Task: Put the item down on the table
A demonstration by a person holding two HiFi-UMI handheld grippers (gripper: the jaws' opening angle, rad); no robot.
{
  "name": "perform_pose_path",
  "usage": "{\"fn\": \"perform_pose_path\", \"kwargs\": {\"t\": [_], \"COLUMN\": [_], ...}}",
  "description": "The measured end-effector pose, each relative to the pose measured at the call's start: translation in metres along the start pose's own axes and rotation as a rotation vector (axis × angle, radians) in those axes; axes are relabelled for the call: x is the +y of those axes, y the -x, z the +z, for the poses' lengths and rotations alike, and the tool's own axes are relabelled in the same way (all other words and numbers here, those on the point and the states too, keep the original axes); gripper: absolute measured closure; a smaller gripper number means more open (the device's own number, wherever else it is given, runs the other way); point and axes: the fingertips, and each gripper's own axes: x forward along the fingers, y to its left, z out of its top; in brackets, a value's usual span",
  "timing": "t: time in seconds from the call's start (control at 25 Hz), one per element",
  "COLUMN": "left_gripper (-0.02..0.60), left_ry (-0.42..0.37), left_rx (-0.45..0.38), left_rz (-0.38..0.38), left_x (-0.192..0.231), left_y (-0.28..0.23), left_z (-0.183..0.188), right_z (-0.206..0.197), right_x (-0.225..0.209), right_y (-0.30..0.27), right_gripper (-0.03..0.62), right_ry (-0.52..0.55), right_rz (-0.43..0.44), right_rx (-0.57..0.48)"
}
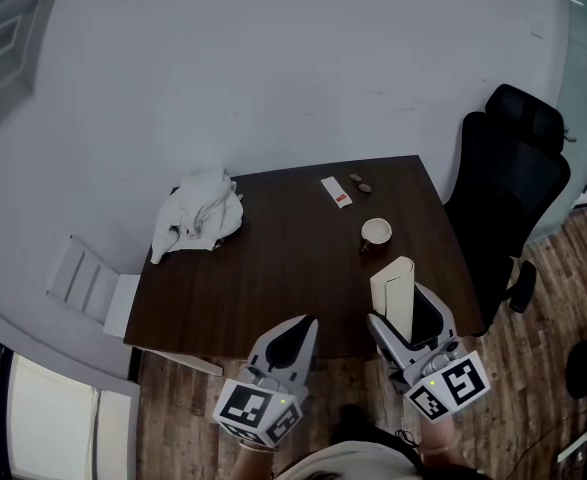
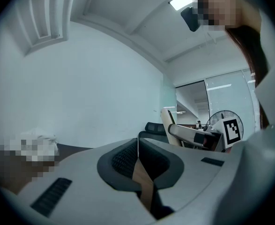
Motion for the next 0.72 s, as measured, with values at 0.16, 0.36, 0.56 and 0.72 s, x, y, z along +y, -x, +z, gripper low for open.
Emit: {"fn": "perform_pose_path", "kwargs": {"t": [0.16, 0.36, 0.56, 0.72], "left_gripper": [0.558, 0.558, 0.558, 0.558], "left_ry": [-0.002, 0.000, -0.002, -0.007], "left_rx": [-0.001, -0.002, -0.007, -0.006], "left_rz": [0.021, 0.037, 0.031, 0.006], "left_x": [0.013, 0.028, 0.045, 0.063], "left_y": [-0.014, -0.021, -0.024, -0.032], "left_z": [-0.001, 0.001, 0.005, 0.012], "right_z": [-0.007, -0.017, -0.031, -0.042], "right_x": [-0.012, -0.016, -0.016, -0.019], "right_y": [-0.019, -0.042, -0.064, -0.085], "right_gripper": [0.284, 0.284, 0.284, 0.284], "right_ry": [0.011, 0.030, 0.054, 0.082], "right_rz": [0.024, 0.049, 0.054, 0.044], "right_rx": [0.016, 0.043, 0.073, 0.107]}}
